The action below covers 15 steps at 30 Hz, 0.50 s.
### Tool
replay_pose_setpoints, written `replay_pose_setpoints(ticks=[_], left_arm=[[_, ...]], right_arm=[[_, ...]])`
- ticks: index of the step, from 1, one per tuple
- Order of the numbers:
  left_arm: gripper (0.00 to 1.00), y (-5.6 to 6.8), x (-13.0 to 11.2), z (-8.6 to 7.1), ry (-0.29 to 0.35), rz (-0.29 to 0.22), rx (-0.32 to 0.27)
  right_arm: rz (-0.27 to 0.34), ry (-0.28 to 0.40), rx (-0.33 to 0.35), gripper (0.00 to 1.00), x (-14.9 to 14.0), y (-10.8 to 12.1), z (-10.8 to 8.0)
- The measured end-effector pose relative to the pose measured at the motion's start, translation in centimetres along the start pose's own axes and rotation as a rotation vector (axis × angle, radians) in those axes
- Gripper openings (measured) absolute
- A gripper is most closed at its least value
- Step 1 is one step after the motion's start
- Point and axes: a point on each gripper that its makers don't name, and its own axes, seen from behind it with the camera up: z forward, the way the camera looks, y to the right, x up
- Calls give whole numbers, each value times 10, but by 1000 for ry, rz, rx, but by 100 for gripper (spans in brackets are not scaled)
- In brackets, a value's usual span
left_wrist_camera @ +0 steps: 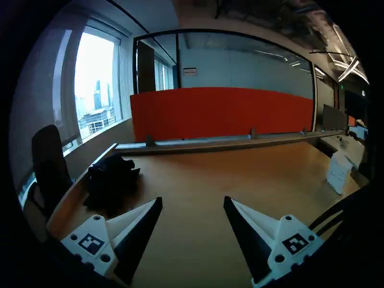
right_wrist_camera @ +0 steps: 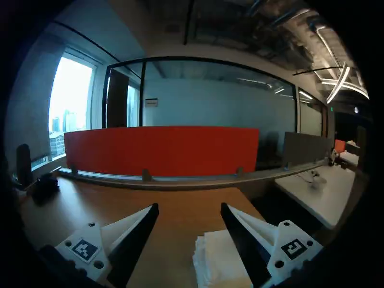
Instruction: Fold towel
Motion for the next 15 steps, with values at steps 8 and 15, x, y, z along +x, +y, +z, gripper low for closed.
replay_pose_setpoints(ticks=[8,15], left_arm=[[95,-6,40,10,85,-19,1],[95,-8,70,13,147,-37,-1]], right_arm=[[16,29,54,100,19,-48,1],[24,41,91,100,26,-84,3]])
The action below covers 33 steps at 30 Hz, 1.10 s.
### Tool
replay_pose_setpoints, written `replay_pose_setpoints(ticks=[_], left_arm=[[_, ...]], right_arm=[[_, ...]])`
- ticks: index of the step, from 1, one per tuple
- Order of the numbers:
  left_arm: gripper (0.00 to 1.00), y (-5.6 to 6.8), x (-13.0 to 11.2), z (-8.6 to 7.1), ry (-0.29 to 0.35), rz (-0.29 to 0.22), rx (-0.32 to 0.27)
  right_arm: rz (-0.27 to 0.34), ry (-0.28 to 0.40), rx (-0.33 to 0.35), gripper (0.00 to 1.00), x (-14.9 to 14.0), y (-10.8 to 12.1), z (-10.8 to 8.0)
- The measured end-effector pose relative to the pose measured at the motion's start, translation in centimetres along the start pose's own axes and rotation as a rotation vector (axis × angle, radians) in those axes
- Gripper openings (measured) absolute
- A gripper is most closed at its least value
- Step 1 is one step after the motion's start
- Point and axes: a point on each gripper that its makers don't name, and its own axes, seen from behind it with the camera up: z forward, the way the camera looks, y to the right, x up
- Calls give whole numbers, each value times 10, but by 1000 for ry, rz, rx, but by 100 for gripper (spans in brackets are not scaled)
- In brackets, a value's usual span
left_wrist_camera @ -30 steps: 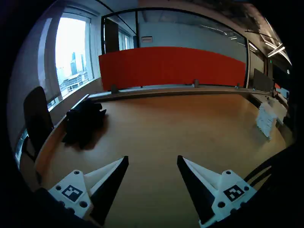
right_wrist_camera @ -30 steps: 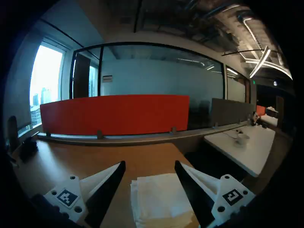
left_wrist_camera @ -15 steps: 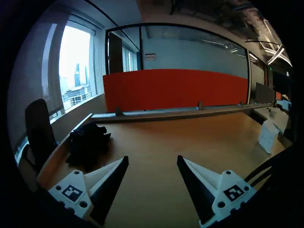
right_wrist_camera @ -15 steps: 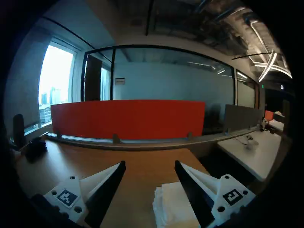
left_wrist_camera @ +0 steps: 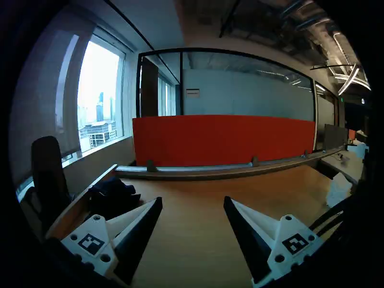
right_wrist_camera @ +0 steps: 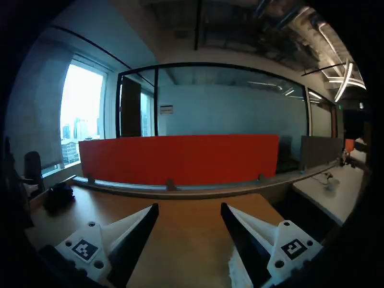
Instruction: Fold towel
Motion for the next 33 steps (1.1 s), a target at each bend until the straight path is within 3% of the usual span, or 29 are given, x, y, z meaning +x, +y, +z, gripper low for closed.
replay_pose_setpoints(ticks=[8,17,33], left_arm=[[95,-8,22,3,49,-7,14],[95,-5,22,7,64,0,13],[95,-6,-24,11,115,56,24]], right_arm=[[-6,20,25,100,11,-34,3],[-19,18,18,100,11,-42,3],[-43,48,22,100,8,-73,4]])
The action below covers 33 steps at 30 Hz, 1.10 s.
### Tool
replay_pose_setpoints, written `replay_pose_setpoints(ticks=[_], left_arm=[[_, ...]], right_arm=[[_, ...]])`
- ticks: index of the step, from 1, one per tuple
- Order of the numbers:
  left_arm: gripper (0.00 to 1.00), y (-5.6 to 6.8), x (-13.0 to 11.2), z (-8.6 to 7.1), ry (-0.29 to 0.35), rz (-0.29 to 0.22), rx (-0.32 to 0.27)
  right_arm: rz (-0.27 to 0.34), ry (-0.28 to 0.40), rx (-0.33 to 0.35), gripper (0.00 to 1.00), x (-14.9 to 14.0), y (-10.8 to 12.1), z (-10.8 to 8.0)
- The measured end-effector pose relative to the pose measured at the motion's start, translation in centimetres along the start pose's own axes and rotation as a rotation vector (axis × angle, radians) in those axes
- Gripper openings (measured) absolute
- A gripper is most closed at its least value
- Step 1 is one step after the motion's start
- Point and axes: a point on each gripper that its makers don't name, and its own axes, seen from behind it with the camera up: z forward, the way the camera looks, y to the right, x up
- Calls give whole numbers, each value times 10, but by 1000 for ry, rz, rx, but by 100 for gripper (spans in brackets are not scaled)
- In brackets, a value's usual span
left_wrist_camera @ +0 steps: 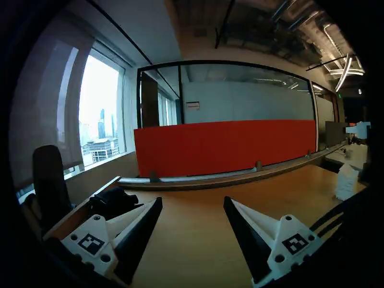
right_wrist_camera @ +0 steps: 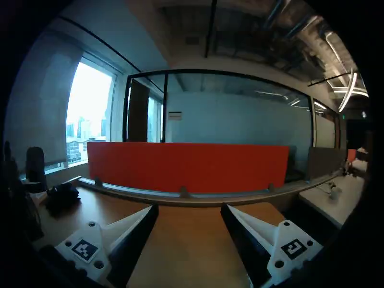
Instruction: Fold towel
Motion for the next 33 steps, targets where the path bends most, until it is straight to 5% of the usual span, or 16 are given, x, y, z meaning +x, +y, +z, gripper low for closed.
replay_pose_setpoints(ticks=[17,33], left_arm=[[95,-5,-68,-10,53,-7,37],[95,-11,-103,-9,81,-36,62]], right_arm=[[16,-4,-12,100,-36,-12,-9],[-4,-11,-23,100,-57,-16,-7]])
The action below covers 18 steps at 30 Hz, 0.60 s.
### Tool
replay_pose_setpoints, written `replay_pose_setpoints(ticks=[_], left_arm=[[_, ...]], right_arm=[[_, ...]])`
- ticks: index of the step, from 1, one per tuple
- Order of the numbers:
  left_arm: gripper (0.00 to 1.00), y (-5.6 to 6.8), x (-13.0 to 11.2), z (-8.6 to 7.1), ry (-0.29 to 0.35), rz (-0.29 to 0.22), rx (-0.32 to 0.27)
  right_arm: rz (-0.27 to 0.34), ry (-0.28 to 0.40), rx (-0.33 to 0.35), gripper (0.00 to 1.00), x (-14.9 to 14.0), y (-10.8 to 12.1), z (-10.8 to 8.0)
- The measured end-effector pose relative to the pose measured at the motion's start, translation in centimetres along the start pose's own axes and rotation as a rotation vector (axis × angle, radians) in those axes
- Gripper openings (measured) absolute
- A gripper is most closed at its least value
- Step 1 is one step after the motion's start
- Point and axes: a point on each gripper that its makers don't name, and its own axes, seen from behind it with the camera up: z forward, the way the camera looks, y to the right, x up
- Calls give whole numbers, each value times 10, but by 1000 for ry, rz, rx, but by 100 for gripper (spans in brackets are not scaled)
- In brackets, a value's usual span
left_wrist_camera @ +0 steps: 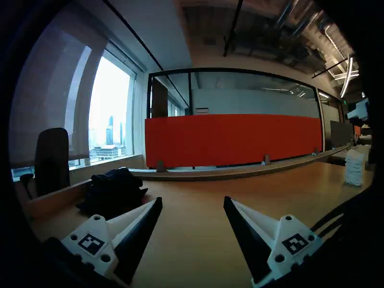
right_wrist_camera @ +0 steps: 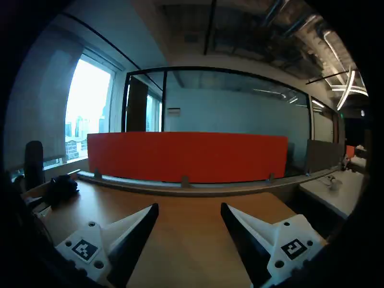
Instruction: Fold towel
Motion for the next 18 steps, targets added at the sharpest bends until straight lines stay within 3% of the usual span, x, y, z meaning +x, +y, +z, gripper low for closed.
replay_pose_setpoints(ticks=[14,18], left_arm=[[95,-7,-14,-2,0,-31,14],[95,-3,-16,-1,-7,-30,3]], right_arm=[[-6,-2,-14,100,-7,7,1],[-9,-2,-13,100,-6,7,0]])
